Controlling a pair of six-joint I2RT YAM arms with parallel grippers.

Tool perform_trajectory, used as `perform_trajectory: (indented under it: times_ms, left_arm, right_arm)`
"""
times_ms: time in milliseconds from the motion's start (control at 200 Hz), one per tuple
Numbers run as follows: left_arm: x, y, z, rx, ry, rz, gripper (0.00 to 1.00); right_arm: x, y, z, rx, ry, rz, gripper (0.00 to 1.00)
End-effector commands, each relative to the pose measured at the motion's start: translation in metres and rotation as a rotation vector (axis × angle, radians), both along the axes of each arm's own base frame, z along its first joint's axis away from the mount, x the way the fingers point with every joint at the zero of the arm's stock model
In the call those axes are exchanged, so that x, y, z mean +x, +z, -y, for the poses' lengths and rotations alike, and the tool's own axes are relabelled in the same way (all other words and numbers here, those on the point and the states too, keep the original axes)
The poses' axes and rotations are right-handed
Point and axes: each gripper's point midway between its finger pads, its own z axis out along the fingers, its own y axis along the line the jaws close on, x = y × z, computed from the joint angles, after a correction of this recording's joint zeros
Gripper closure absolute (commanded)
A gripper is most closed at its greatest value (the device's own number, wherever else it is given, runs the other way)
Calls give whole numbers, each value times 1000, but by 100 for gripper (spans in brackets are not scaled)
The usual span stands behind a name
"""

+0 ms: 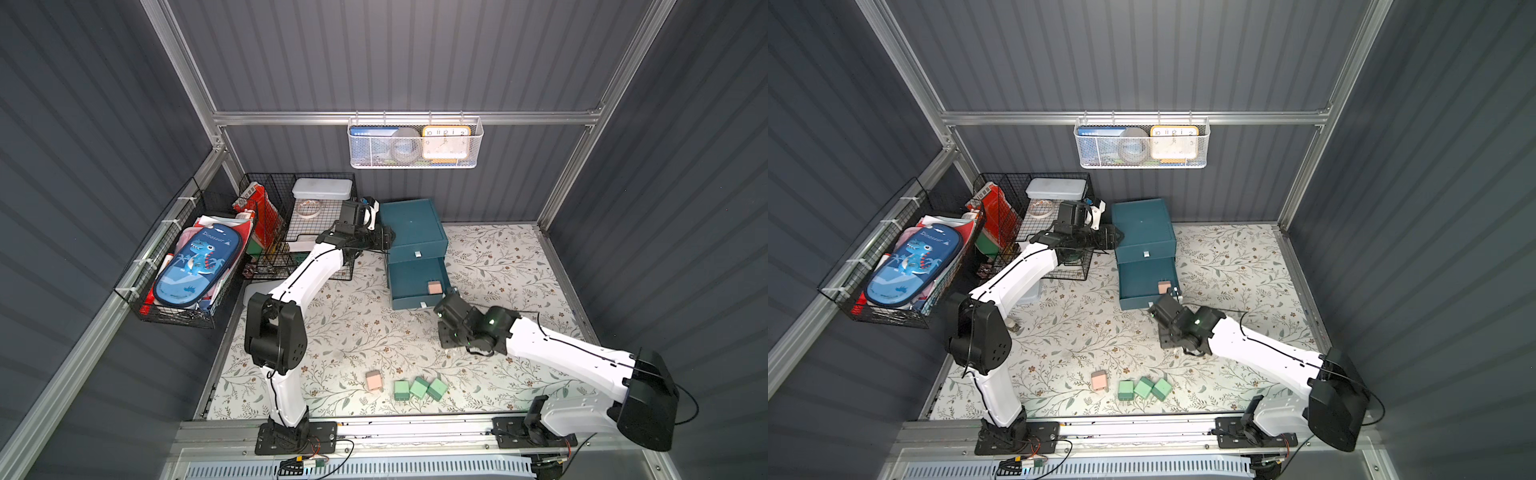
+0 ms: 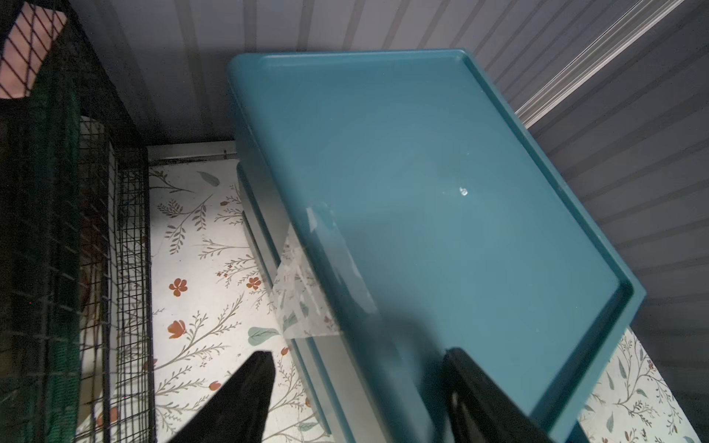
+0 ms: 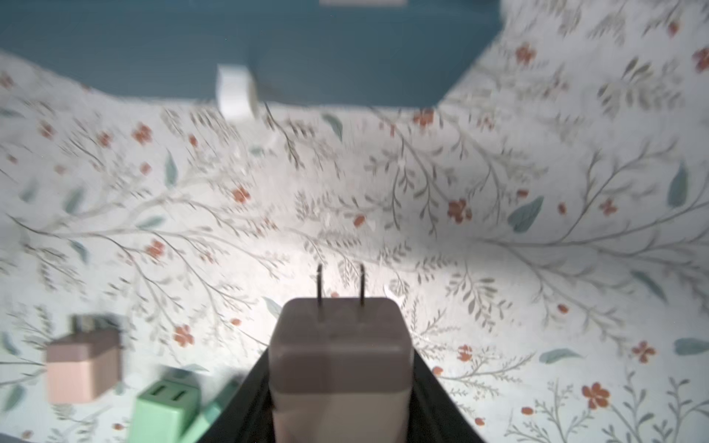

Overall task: Place the plugs into the drawer by color
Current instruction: Place the plug in the drawer.

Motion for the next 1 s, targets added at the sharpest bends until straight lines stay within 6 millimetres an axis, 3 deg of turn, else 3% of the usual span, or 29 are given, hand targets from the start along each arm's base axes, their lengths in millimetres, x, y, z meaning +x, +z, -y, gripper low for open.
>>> perform_trajectory:
  times_ms: [0, 120, 245, 370, 640, 996]
  left_arm:
    - [-14, -12, -2, 22, -18, -52, 26]
    - [-16, -12, -1, 18, -28, -55, 26]
    - [-18, -15, 0, 18, -35, -63, 26]
    - [-18, -15, 0, 20, -36, -65, 26]
    - [-18, -16, -1, 24, -38, -66, 26]
    - [-17, -16, 0, 28, -40, -64, 26]
  right_arm:
    - [37, 36, -10, -26, 15, 65, 65]
    - [77, 51, -28, -24, 27, 100, 65]
    - [109, 43, -39, -22, 32, 79, 66]
    - [128, 29, -49, -20, 37, 47, 66]
    - [137, -7, -50, -47, 51, -42, 64]
    - [126, -19, -46, -50, 82, -114, 52]
